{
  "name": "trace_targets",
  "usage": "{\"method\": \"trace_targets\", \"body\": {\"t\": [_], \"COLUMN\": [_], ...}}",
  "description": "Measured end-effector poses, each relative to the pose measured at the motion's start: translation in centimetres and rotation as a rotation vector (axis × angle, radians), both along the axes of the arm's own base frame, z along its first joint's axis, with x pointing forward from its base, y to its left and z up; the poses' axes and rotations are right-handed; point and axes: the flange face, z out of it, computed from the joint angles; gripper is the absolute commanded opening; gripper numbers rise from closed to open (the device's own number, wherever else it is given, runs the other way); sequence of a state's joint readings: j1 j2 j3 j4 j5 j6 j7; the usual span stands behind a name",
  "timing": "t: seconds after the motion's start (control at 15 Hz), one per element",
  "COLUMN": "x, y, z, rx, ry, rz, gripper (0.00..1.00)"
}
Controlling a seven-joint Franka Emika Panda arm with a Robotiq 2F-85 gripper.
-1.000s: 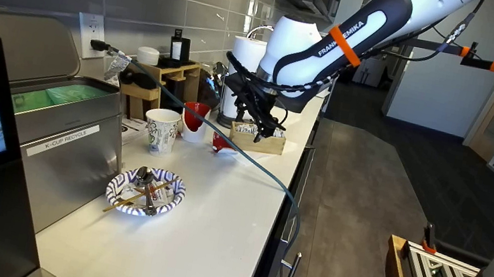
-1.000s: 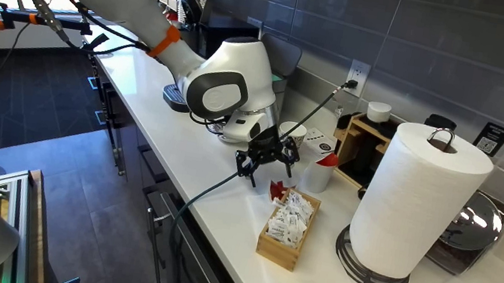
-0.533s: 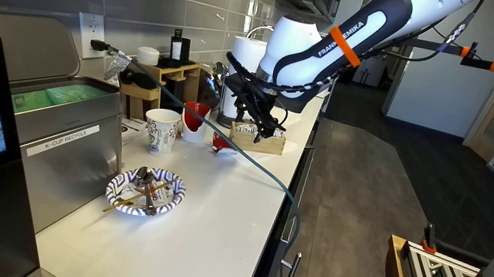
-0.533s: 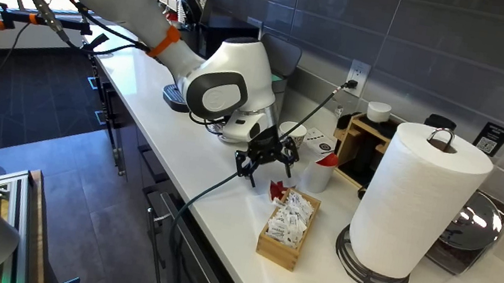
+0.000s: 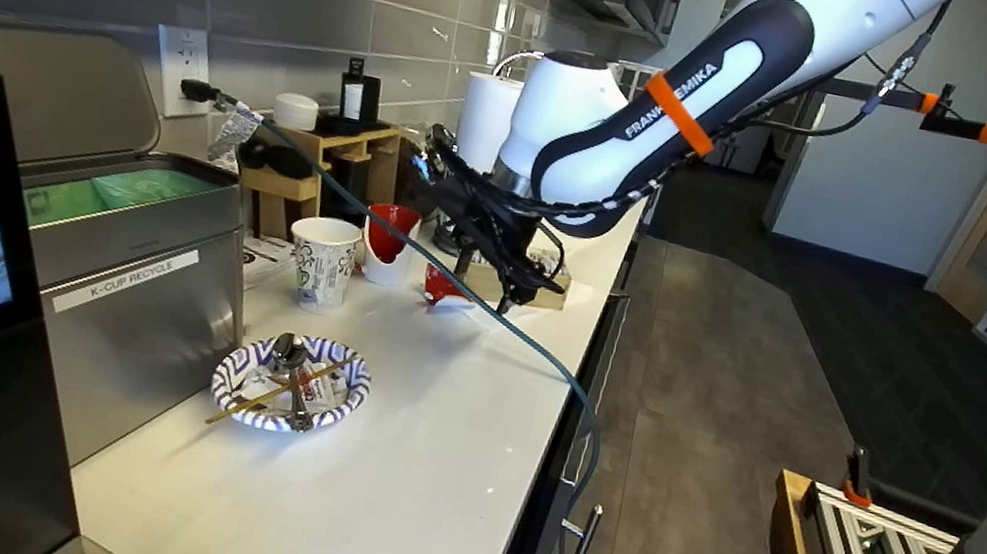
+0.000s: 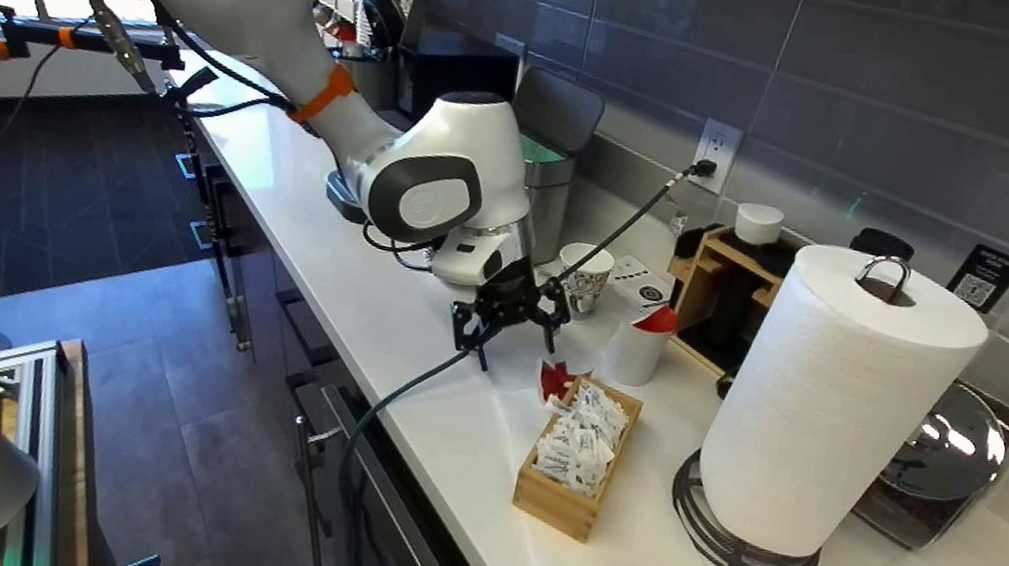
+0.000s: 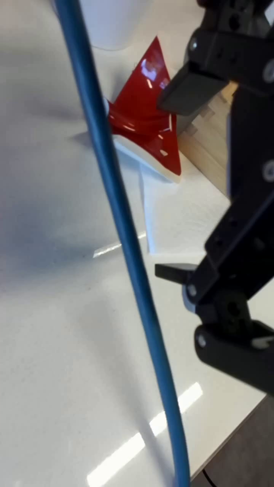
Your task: Put the broken pieces in the broken mug.
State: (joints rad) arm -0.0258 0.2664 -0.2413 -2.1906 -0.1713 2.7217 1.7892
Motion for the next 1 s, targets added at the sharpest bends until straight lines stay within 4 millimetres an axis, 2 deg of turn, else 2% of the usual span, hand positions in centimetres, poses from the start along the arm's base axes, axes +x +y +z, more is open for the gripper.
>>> {"method": "trace_targets", "body": {"t": [0.27,0.6,0.87,1.0], "x": [1.0,3.2,4.8,5.4], "y": [1.4,1.1,0.1,-0.3], "z": [-1.2,-1.8,-1.7,-2.0], "rx": [0.002,-0.006,-0.021,-0.029], "ry": [0.009,-0.013,-0.038,-0.041], "rz": [-0.001,-0.058,-0.095,-0.107], "gripper": [0.94,0.91,0.71,0.45]}}
